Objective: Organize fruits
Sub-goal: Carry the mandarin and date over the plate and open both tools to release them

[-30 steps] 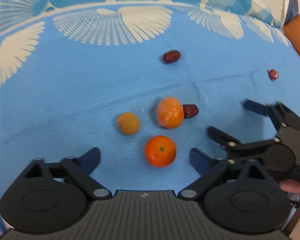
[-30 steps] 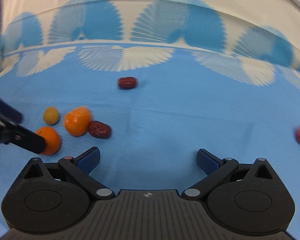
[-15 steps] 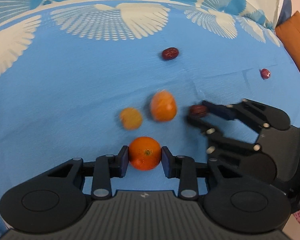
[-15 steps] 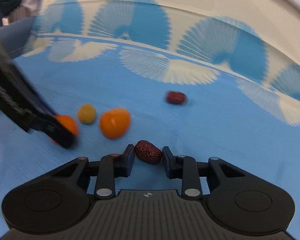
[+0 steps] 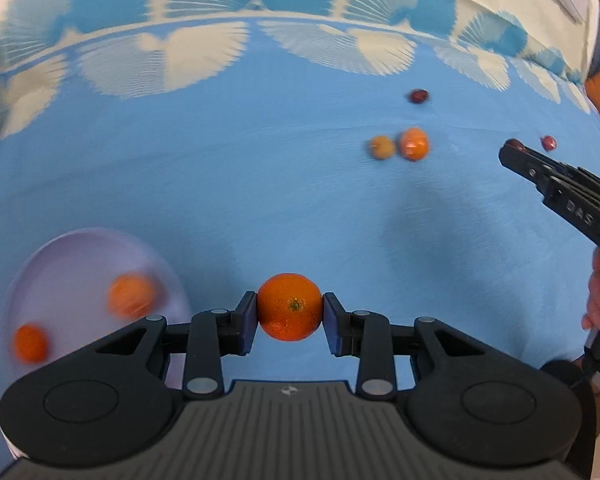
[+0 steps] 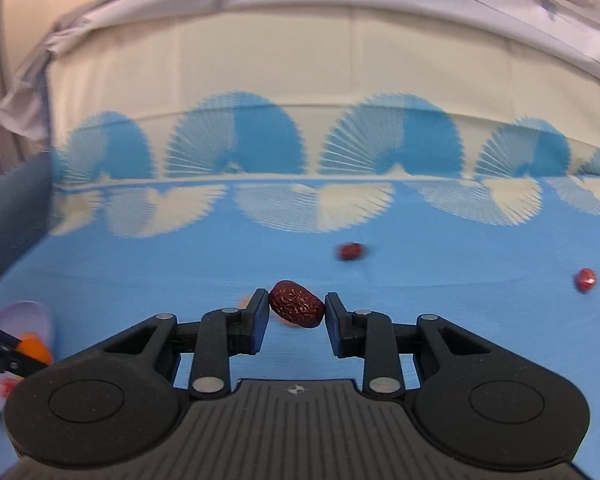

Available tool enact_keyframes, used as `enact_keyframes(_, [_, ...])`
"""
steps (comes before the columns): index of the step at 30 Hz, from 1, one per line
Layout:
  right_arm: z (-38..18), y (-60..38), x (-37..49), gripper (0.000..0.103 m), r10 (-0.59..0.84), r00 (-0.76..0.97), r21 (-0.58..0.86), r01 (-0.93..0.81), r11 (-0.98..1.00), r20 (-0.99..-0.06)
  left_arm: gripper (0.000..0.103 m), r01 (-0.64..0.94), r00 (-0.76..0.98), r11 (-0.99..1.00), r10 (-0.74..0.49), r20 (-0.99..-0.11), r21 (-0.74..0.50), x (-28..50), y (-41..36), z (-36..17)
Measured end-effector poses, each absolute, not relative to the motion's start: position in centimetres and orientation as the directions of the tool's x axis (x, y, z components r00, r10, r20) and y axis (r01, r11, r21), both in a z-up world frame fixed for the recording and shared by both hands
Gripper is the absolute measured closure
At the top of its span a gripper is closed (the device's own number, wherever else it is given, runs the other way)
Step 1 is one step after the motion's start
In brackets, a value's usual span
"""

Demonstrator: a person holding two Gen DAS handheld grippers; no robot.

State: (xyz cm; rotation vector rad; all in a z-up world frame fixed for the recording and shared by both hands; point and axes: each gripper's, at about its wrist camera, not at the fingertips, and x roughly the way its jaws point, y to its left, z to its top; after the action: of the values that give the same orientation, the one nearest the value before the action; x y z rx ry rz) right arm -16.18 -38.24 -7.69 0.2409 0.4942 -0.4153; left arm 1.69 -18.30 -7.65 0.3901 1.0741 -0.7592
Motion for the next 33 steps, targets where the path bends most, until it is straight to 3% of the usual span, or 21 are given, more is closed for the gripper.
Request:
enact_keyframes(8, [-4.7,-26.1,-15.0,0.071,-0.142,0.853,0.207,0.278,0.938,-0.503,0.065,0.649,0.402,0.761,-0.342,-0.849,0.001,0.6,-8.7,-3.3])
enact_keyframes(15, [-3.2,-17.2,-14.7,0.071,-0.019,0.849,0.227,0.162,0.960,-0.528,0.065,0.579,0.433,0.815,-0.330,-0.839,-0.021,-0.5,-1.7,-1.9])
enact_keyframes(33, [-2.1,-6.3,-15.9,0.071,0.031,0.803,0.133,0.060,0.989,-0.595,0.065,0.492,0.462,0.867,-0.336,-0.821,-0.078,-2.4,7.8,-1.2])
